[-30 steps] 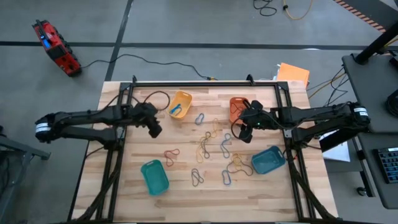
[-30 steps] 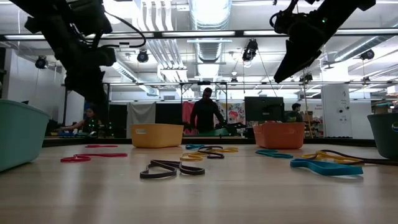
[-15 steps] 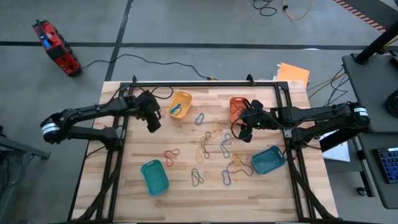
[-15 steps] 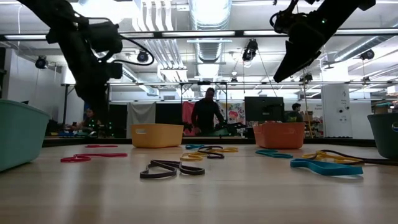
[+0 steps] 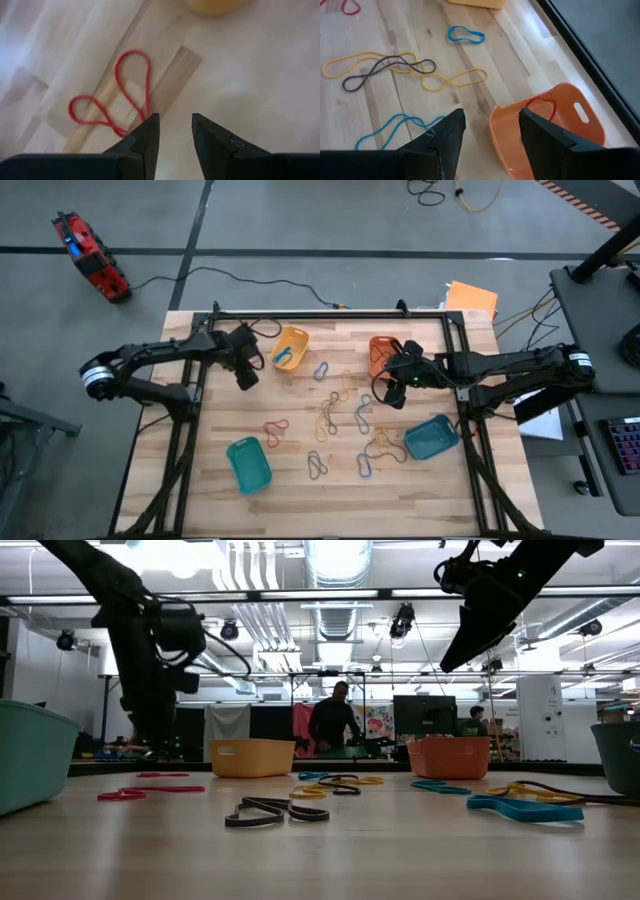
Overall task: Sort rubber bands into baskets
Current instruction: Put the red rubber band into the orange bin
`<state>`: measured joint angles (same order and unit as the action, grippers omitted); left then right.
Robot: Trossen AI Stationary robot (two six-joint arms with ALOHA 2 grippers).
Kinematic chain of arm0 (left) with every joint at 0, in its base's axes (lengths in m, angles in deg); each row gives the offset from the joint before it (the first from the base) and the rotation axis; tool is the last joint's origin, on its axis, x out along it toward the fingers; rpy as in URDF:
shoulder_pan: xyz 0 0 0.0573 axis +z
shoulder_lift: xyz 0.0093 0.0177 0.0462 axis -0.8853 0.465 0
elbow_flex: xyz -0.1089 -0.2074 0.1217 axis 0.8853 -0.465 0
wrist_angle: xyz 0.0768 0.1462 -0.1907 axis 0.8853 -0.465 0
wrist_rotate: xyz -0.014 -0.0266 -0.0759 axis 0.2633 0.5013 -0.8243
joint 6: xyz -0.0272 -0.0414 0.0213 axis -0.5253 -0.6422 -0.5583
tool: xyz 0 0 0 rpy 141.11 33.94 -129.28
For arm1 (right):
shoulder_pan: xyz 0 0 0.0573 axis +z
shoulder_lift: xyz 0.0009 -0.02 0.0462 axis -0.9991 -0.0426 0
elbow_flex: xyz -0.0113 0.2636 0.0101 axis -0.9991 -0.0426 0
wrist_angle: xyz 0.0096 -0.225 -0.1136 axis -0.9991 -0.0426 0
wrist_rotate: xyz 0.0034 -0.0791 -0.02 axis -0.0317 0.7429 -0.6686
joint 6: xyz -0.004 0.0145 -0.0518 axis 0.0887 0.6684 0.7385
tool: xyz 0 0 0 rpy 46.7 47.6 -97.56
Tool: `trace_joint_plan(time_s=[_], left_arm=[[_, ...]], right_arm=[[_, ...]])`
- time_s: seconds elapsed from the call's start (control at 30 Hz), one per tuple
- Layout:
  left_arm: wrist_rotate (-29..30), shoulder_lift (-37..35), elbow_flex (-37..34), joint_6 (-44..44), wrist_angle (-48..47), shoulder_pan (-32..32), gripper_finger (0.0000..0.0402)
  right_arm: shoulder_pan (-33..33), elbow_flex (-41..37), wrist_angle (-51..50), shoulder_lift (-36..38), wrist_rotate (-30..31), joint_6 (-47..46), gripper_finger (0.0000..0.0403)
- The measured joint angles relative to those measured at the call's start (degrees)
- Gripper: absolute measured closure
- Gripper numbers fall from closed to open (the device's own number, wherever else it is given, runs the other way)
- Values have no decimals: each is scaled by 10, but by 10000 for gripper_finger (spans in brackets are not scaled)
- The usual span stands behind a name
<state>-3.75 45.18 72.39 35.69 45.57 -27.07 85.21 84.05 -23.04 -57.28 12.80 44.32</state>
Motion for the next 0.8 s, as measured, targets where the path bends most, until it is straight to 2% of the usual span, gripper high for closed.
trace_joint_plan(time_s=[0.17, 0.33, 0.57, 0.8], left_arm=[[45, 50, 0, -21, 2, 7, 298], [77, 78, 0, -13, 14, 7, 277], [83, 97, 8, 9, 28, 12, 245], [78, 127, 11, 19, 35, 27, 246]], right_arm=[[0, 0, 0, 0, 0, 0, 220], [0, 0, 0, 0, 0, 2, 220], [0, 0, 0, 0, 0, 4, 220], [0, 0, 0, 0, 0, 4, 220]])
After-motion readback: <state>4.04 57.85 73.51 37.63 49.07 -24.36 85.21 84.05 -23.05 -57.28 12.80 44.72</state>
